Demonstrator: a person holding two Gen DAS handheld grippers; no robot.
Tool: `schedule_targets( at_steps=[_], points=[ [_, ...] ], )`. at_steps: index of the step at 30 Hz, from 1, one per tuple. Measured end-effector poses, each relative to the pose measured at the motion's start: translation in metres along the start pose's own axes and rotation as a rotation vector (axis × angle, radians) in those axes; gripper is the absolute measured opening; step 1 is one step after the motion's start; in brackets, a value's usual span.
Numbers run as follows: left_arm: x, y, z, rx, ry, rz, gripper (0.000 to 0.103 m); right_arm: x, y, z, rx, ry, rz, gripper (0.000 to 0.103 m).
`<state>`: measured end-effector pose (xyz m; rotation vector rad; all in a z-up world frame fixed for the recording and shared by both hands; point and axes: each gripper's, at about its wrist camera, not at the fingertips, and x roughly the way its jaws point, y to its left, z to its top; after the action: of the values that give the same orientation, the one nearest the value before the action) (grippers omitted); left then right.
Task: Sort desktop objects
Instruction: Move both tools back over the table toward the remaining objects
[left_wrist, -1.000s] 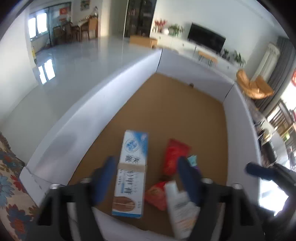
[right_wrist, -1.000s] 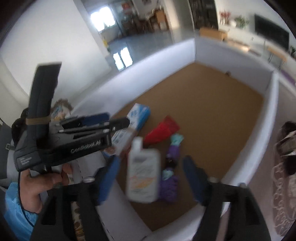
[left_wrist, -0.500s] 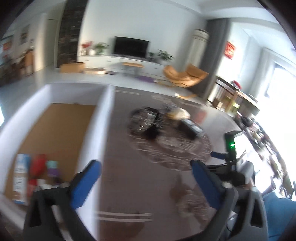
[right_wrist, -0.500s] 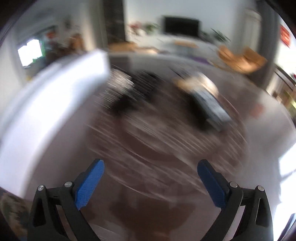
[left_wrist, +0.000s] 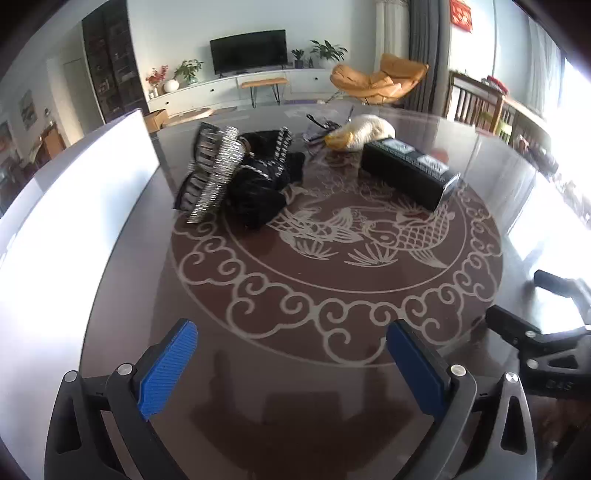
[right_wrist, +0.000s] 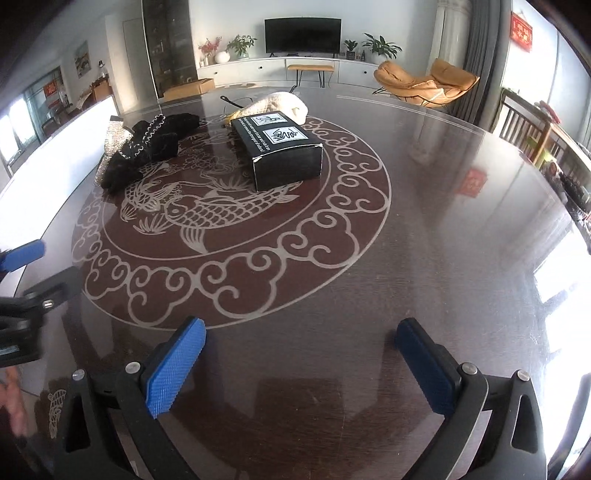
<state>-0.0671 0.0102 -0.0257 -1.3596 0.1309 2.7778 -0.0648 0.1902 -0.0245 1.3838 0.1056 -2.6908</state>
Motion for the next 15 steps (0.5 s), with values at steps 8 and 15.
schedule_targets(
  at_steps=[8,15],
  points=[
    [0.017,0.008,-0.003,-0.042,0.05,-0.046,0.103,0.0,0.001,0.001,0.0,0.0,0.0,0.103],
    [0.016,0.008,-0.004,-0.04,0.048,-0.045,0.103,0.001,0.002,0.001,0.0,0.0,-0.001,0.103]
  ],
)
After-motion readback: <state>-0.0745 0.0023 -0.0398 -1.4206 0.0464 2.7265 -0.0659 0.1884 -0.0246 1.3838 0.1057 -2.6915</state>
